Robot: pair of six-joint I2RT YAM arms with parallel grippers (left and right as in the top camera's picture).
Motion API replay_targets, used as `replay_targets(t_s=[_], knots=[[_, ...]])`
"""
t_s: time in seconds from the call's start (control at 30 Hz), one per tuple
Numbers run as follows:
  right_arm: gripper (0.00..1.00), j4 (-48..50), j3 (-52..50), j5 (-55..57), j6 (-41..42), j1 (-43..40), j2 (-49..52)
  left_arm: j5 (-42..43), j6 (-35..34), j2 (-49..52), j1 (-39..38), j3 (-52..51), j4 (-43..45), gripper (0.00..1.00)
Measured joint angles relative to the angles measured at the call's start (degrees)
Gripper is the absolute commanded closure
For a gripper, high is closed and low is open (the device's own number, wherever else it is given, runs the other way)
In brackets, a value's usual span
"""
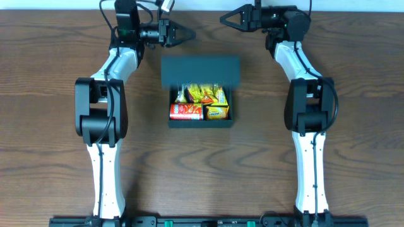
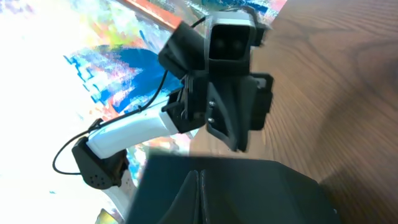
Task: Pack container
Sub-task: 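Press the lid down over the box with both grippers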
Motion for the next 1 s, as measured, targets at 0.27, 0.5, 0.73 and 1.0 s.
replay_targets(t_s=[0.27, 0.5, 0.73, 1.0], knots=[[0.98, 1.0, 0.0, 0.0, 1.3, 0.0, 0.0, 0.2, -17.6, 0.0, 0.3, 0.0, 24.5, 0.94], [0.98, -7.0, 0.0, 0.2, -3.5, 0.0, 0.0, 0.2, -26.7, 0.0, 0.4, 0.0, 29.4, 0.93], [0.98, -45.1, -0.1, 5.9, -24.8, 0.0, 0.0, -9.4, -21.9, 0.2, 1.9, 0.0, 5.7, 0.88], [0.98, -46.4, 2.8, 13.0, -31.0, 0.4, 0.0, -16.2, -19.1, 0.2, 4.7, 0.5, 1.3, 0.94]])
